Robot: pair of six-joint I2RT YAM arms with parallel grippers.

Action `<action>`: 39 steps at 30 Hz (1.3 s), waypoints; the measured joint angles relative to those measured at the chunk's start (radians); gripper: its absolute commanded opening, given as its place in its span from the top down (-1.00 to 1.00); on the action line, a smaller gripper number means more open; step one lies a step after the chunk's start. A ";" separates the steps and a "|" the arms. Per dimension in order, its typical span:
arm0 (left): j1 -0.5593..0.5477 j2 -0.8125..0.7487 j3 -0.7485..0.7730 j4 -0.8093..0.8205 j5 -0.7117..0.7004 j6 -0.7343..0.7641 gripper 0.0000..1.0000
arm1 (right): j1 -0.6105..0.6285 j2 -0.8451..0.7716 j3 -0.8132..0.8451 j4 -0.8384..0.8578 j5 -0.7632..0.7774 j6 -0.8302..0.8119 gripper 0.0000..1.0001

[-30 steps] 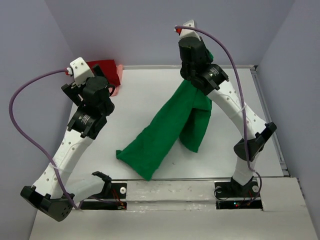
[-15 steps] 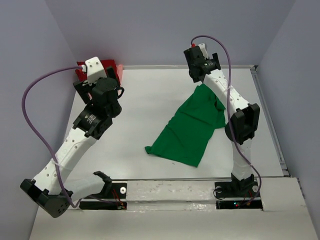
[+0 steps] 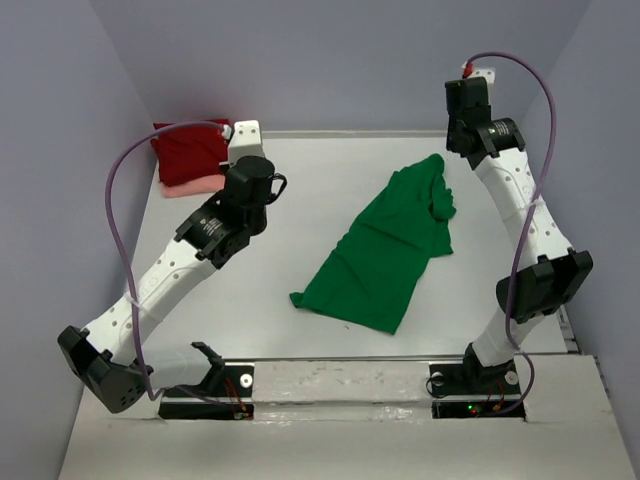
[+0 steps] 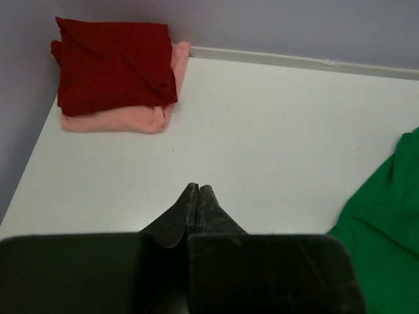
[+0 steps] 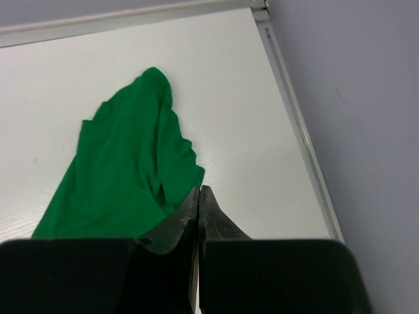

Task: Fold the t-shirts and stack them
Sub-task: Move the tshirt to the center of the board

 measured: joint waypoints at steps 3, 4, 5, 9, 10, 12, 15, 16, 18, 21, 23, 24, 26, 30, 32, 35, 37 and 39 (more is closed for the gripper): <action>-0.002 0.033 0.034 -0.023 0.018 -0.013 1.00 | -0.089 0.005 -0.100 0.035 -0.078 0.037 1.00; -0.002 0.043 0.042 -0.024 0.027 -0.016 1.00 | -0.100 0.010 -0.132 0.041 -0.106 0.044 1.00; -0.002 0.048 0.044 -0.023 0.040 -0.018 1.00 | -0.104 0.013 -0.163 0.050 -0.139 0.052 1.00; -0.002 0.062 0.053 -0.031 0.114 -0.027 0.70 | -0.098 0.007 -0.315 0.084 -0.247 0.079 -0.32; -0.002 0.073 0.059 -0.032 0.131 -0.030 0.70 | -0.096 0.000 -0.363 0.101 -0.275 0.088 -0.47; -0.002 0.111 0.073 -0.035 0.163 -0.048 0.55 | -0.092 -0.024 -0.433 0.113 -0.308 0.091 -0.56; -0.009 0.187 0.062 -0.050 0.205 -0.088 0.10 | -0.090 -0.126 -0.529 0.118 -0.339 0.096 -0.63; -0.013 0.208 0.048 -0.054 0.220 -0.102 0.03 | -0.090 -0.166 -0.537 0.116 -0.342 0.097 -0.64; -0.016 0.245 0.006 -0.060 0.259 -0.128 -0.14 | -0.090 -0.246 -0.538 0.129 -0.343 0.096 -0.64; -0.021 0.280 -0.044 -0.074 0.307 -0.158 -0.16 | -0.090 -0.324 -0.525 0.136 -0.343 0.099 -0.59; -0.021 0.296 -0.049 -0.080 0.330 -0.171 -0.11 | -0.091 -0.323 -0.512 0.145 -0.344 0.106 -0.57; -0.022 0.305 -0.049 -0.079 0.344 -0.179 -0.10 | -0.093 -0.307 -0.506 0.153 -0.346 0.109 -0.56; -0.026 0.310 -0.049 -0.083 0.354 -0.187 -0.10 | -0.093 -0.265 -0.505 0.161 -0.354 0.119 -0.55; -0.050 0.312 -0.051 -0.101 0.361 -0.212 -0.10 | -0.093 -0.166 -0.529 0.156 -0.381 0.140 -0.54; -0.064 0.316 -0.062 -0.107 0.366 -0.234 -0.09 | -0.093 -0.160 -0.539 0.147 -0.389 0.141 -0.54; -0.082 0.324 -0.132 -0.094 0.394 -0.274 -0.06 | -0.095 -0.180 -0.531 0.150 -0.389 0.140 -0.54; -0.092 0.333 -0.183 -0.084 0.420 -0.299 -0.05 | -0.108 -0.196 -0.498 0.138 -0.407 0.136 -0.45; -0.101 0.352 -0.232 -0.083 0.449 -0.325 -0.04 | -0.135 -0.194 -0.436 0.134 -0.414 0.132 -0.26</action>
